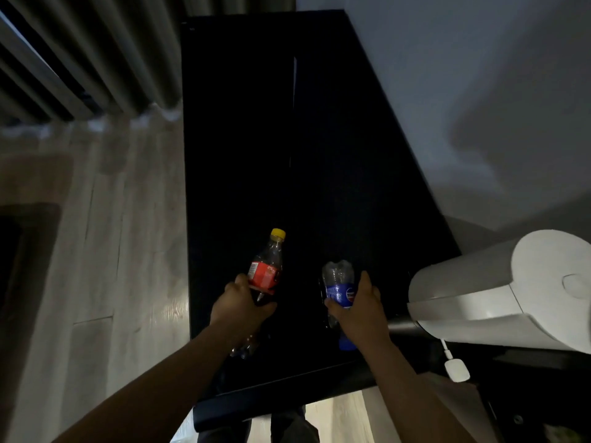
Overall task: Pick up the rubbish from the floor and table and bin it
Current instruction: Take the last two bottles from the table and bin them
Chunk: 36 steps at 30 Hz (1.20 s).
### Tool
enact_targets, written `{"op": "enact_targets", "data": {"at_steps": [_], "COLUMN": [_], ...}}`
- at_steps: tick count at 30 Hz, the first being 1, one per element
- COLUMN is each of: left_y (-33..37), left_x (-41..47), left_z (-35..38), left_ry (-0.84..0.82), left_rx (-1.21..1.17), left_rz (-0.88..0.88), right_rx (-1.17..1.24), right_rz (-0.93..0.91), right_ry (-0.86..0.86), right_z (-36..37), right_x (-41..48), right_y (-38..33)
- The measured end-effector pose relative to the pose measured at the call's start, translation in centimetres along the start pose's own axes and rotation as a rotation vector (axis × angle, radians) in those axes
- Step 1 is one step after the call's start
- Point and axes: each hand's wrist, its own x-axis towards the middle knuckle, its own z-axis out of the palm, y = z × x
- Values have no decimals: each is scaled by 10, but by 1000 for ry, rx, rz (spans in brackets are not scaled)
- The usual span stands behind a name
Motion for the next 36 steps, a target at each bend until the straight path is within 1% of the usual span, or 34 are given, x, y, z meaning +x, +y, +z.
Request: {"op": "enact_targets", "data": {"at_steps": [5,9,14,17,20,24,27,30,34,36], "left_y": [15,16,23,31,44,63,80,100,131,149], "left_x": [3,-1,-12,-20,-30,-35,-34,-36,-44,-49], "left_z": [4,2,-6,-16,-29,-56,-81,-108,-157,-181], "left_ry": [14,-25,7,50,117,188,215,189,122,72], "left_rx": [-8,-106,-242,-365,-480,-526,-534,-532,-517,-565], "left_rz": [-5,-27,8,30,71,169,246,344,539,640], "right_rx": [-12,118,263,325,363,450,541,633,692,713], "right_rz": [53,53,24,-21,-68,-89,-143,-200,-256,-285], "right_ry": [15,-12,-9,36,122,169,216,305,565,662], "right_z": [9,11,7,-2,-15,-35,-51,-67,-95,-110], "right_x": [8,8,0,-7,-14,-24,-33,-48,-76,-95], "right_y": [-6,-4,3,-2,-16,-45,-72,-104,-151,-174]}}
